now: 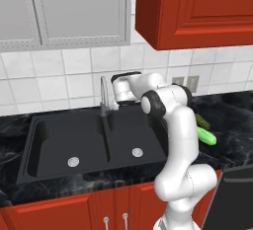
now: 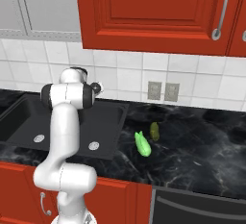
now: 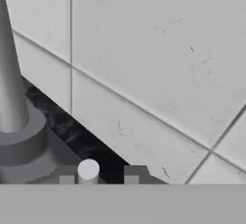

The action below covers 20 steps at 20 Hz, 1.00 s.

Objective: Turn on the sink faucet. Then move the corn from the counter to the sink. Turn off the sink. Move the vegetable from the sink to the pot next to the stove. Finally move the pot to the rear right burner.

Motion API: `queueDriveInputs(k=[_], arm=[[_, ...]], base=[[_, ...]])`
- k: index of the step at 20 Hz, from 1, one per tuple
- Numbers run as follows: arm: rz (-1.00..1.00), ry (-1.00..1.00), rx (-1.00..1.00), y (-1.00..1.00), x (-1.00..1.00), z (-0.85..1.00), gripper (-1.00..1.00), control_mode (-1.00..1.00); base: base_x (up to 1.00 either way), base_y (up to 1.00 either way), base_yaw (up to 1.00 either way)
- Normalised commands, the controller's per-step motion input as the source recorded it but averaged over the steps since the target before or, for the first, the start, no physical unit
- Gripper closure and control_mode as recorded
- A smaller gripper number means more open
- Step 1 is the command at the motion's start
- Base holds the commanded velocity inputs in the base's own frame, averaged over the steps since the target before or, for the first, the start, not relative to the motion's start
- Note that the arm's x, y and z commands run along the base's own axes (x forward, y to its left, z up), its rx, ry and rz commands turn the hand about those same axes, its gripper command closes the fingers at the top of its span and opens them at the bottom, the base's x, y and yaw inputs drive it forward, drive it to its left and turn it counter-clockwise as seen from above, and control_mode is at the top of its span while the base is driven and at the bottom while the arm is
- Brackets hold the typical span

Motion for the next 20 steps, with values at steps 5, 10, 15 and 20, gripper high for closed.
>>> queueDriveInputs(k=[5,10,15,20], arm=[[-0.14,0.00,0.06,-0.73,0.09,-0.36,1.00,-1.00],[-0.14,0.00,0.06,-0.79,0.01,-0.41,1.00,-1.00],[-0.13,0.00,0.06,-0.83,0.00,-0.47,1.00,-1.00],[-0.13,0.00,0.05,-0.86,0.00,-0.46,1.00,-1.00]], base=[[0.00,0.00,0.00],[0.00,0.00,0.00],[0.00,0.00,0.00],[0.00,0.00,0.00]])
